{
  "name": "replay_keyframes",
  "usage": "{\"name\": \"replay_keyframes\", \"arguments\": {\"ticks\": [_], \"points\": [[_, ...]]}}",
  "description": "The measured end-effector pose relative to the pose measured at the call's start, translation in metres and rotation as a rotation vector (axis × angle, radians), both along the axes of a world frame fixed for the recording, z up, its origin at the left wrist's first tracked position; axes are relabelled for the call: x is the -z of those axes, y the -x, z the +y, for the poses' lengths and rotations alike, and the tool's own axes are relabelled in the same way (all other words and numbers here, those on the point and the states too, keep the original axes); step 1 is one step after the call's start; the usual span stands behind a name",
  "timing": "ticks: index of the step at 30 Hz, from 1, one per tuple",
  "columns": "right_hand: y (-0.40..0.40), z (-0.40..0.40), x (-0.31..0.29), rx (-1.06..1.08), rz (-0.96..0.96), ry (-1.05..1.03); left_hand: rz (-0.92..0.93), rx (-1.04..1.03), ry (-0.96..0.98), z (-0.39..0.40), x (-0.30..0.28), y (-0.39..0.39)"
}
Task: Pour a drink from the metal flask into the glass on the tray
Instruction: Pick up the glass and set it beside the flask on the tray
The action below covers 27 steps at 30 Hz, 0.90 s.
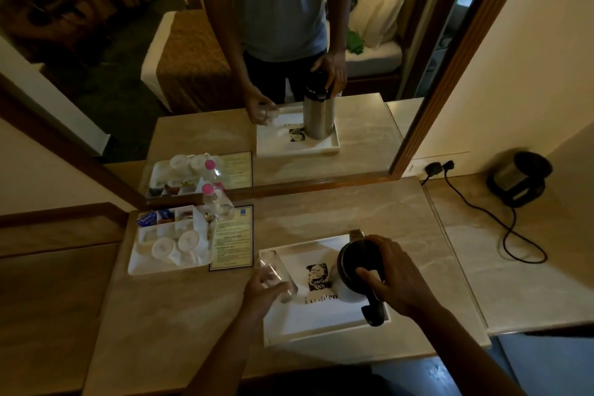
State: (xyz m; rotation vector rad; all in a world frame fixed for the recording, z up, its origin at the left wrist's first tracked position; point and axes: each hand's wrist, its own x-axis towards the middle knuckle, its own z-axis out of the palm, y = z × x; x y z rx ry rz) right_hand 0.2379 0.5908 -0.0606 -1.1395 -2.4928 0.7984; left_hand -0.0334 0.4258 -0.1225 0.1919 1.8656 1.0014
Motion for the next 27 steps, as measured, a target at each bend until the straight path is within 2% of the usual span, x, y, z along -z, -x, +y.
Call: {"name": "replay_keyframes", "arguments": {"ticks": [5, 9, 19, 27], "points": [[-0.003, -0.001, -0.001, 0.012, -0.007, -0.003, 0.34, 0.148, -0.047, -0.003, 0.004, -0.006], [-0.003, -0.002, -0.002, 0.025, -0.019, -0.005, 0.474, 0.235, -0.097, -0.007, 0.009, -0.013], [-0.02, -0.011, 0.006, 0.14, 0.014, 0.144, 0.494, 0.221, -0.082, -0.009, 0.023, -0.028], [-0.036, -0.03, 0.013, 0.416, 0.252, 0.358, 0.482, 0.209, -0.099, -0.006, 0.03, -0.033]]}}
